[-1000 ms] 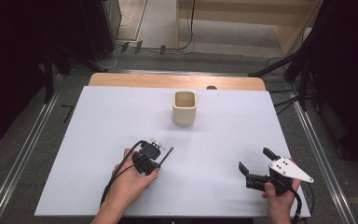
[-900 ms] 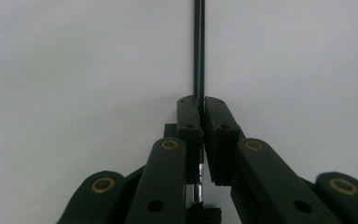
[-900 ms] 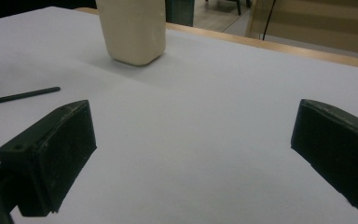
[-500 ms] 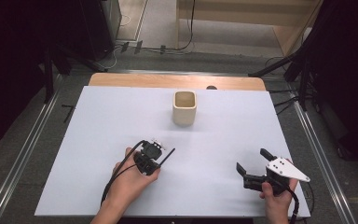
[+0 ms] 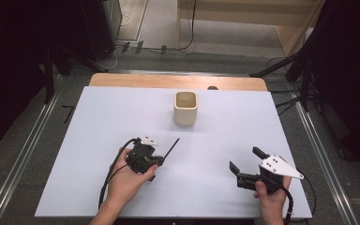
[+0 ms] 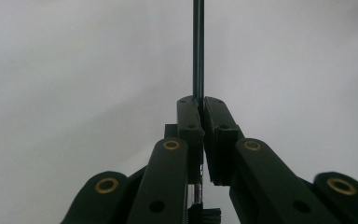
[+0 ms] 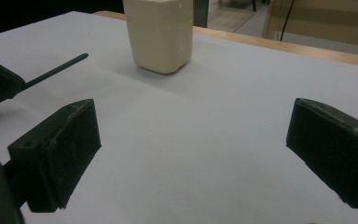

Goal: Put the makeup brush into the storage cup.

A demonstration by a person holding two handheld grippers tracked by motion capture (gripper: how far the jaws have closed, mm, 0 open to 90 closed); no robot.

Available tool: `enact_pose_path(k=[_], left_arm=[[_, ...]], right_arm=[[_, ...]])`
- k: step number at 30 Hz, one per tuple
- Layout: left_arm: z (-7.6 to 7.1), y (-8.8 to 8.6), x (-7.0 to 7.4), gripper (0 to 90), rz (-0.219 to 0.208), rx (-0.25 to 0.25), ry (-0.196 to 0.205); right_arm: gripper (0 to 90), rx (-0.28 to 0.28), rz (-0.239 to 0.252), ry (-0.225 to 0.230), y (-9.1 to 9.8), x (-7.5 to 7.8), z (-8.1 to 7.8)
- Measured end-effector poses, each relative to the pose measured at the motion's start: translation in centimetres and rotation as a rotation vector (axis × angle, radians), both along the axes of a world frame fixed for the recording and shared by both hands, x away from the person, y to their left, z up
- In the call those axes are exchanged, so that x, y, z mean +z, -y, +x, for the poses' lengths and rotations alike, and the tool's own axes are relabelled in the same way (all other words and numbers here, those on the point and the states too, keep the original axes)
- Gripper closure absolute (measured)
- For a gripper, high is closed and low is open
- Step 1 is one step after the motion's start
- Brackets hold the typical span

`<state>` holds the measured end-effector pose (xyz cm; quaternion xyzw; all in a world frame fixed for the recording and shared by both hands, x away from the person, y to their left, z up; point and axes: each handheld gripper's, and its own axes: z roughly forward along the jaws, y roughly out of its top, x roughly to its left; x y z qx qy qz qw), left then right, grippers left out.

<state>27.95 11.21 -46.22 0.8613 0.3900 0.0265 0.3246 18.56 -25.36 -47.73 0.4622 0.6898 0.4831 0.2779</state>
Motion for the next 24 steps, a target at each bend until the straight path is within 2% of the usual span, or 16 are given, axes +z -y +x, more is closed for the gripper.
enact_pose_path(k=[2, 5, 8, 11, 18, 24], left_arm=[[0.2, -0.6, 0.2, 87.0, -0.077, 0.002, 0.001], [0.1, -1.1, 0.7, 87.0, -0.135, 0.012, 0.041], [0.0, -1.5, 1.3, 87.0, -0.182, 0.019, 0.077], [0.1, -2.2, 1.6, 87.0, -0.251, 0.029, 0.089], [-0.1, -2.9, 2.6, 87.0, -0.329, 0.036, 0.175], [-0.4, -2.7, 2.7, 87.0, -0.369, 0.025, 0.215]], right_arm=[[5.0, 0.008, 0.014, -0.004, -0.3, 0.4, 0.4], [6.0, 0.012, 0.006, -0.01, -1.0, 1.1, 1.5], [6.2, 0.032, 0.022, -0.026, -2.0, 1.9, 2.6], [6.3, 0.064, 0.02, -0.032, -3.6, 2.6, 3.7], [6.7, 0.138, 0.003, 0.008, -7.2, 4.3, 5.3], [8.3, 0.173, 0.058, 0.019, -9.1, 5.2, 6.1]])
